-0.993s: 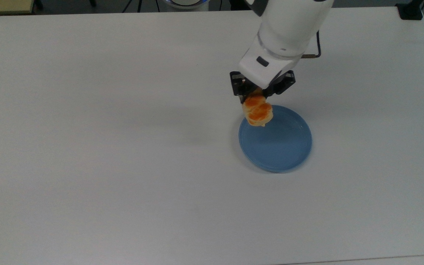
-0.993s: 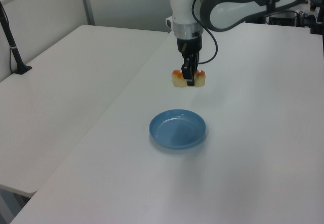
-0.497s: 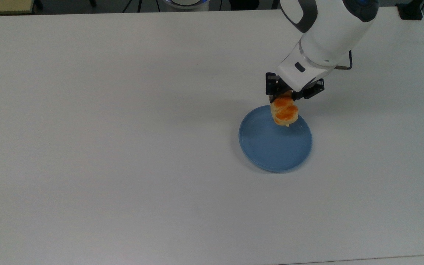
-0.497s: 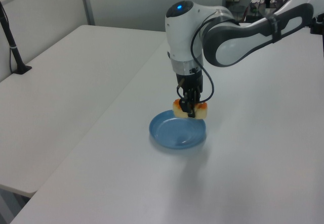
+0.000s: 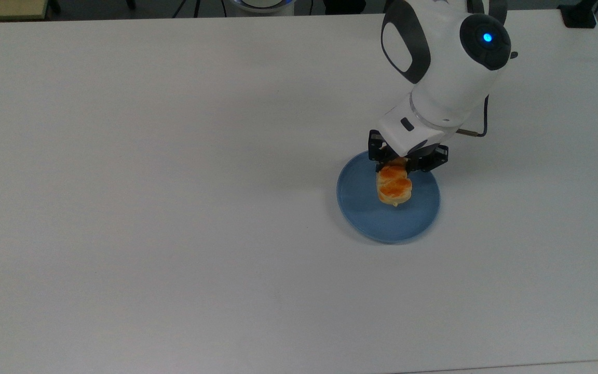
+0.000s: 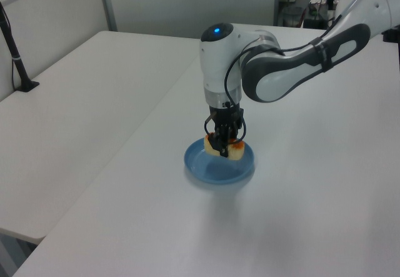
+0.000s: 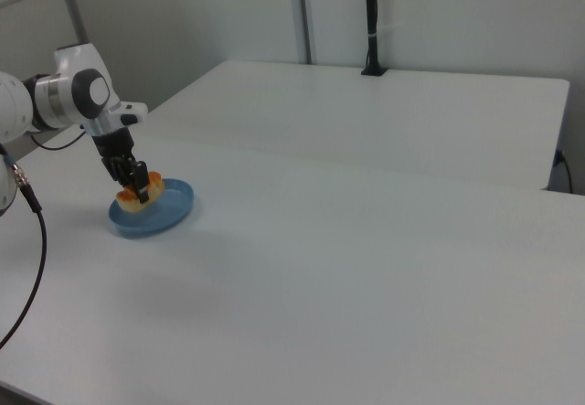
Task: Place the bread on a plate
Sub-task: 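Lower the bread onto the blue plate and open the gripper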
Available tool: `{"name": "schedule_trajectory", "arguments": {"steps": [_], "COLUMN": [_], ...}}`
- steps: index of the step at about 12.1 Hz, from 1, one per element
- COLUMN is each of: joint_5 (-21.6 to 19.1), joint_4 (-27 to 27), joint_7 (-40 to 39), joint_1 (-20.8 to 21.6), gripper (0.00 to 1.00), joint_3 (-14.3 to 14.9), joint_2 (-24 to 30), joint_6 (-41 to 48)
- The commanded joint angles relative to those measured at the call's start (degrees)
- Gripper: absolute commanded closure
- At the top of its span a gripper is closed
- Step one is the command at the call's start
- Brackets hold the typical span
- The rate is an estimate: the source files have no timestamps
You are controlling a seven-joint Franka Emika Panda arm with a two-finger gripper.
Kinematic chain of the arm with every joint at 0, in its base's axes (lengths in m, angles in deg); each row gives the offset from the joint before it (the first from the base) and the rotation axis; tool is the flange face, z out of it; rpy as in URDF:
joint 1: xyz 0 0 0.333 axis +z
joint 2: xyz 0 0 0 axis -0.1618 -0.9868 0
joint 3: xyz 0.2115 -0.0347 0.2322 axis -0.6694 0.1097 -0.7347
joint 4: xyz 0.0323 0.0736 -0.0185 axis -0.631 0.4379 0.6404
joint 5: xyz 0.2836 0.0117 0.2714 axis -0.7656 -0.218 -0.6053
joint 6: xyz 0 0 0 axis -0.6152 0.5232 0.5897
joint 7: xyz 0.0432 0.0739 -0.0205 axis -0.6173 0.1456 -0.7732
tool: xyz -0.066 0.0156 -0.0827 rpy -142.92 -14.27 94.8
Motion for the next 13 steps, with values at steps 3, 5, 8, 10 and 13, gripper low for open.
{"name": "schedule_trajectory", "arguments": {"steps": [3, 5, 8, 10, 13], "joint_5": [3.67, 4.66, 4.05, 3.08, 1.24], "joint_4": [0.41, 0.41, 0.50, 0.59, 1.12], "joint_7": [7.55, 8.10, 7.84, 4.79, -6.97], "joint_1": [0.28, 0.46, -0.50, -3.75, -8.93], "gripper": [0.13, 0.01, 0.00, 0.00, 0.00], "joint_3": [0.52, 0.52, 0.52, 0.35, 0.26], "joint_2": [-1.33, -1.33, 1.55, 7.77, 18.85], "joint_6": [-3.42, -3.42, -1.32, 5.96, 18.08]}}
